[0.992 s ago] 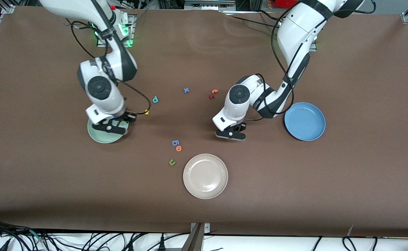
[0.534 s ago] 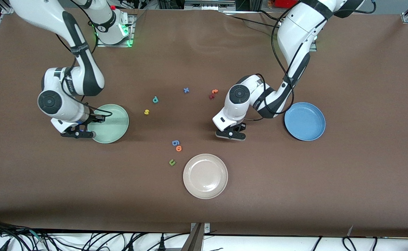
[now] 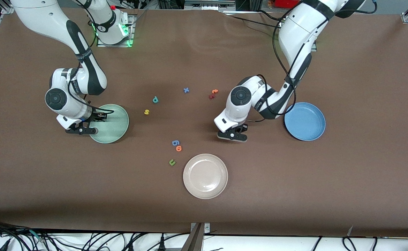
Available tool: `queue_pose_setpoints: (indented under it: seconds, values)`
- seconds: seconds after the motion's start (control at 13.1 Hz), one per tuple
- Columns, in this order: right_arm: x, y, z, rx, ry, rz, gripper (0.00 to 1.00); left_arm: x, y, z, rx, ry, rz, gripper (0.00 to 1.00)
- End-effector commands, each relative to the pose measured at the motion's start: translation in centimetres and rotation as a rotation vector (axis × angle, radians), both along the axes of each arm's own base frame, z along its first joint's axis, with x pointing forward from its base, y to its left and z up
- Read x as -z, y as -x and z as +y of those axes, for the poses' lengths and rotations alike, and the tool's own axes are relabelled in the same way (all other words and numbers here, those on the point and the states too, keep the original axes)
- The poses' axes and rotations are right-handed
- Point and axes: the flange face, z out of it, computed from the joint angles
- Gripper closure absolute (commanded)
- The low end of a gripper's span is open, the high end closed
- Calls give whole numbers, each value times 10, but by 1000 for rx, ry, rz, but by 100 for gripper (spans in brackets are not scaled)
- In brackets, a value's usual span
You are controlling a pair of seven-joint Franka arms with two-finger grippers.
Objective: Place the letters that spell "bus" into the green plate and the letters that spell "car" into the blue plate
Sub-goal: 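Put the yellow u in the green plate while the left gripper carries c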
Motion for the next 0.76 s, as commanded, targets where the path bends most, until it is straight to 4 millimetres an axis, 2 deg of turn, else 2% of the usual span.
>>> queue_pose_setpoints:
  seconds: [0.0, 0.08, 0.23, 0.31, 0.38, 0.53, 0.61, 0.69]
  values:
    - [-20, 0, 5, 12, -27, -23, 2, -35, -21, 34, 54, -38, 44, 82]
    - [-31, -2, 10, 35, -29, -11, 2, -43, -29, 51, 79, -38, 58, 82]
    - [-61, -3, 37, 95, -39, -2, 2, -64, -37, 86, 125, -51, 123, 82]
    - [-76, -3, 55, 128, -42, 3, 2, -78, -40, 102, 139, -44, 135, 82]
    - [-87, -1, 77, 152, -44, 7, 2, -81, -38, 119, 156, -47, 167, 82]
    - [-97, 4, 124, 236, -46, -8, 2, -91, -32, 151, 214, -51, 180, 82]
    - [-96, 8, 146, 283, -42, -14, 2, -94, -28, 168, 233, -55, 186, 82]
    - [-95, 10, 155, 311, -40, -17, 2, -97, -22, 180, 248, -58, 190, 82]
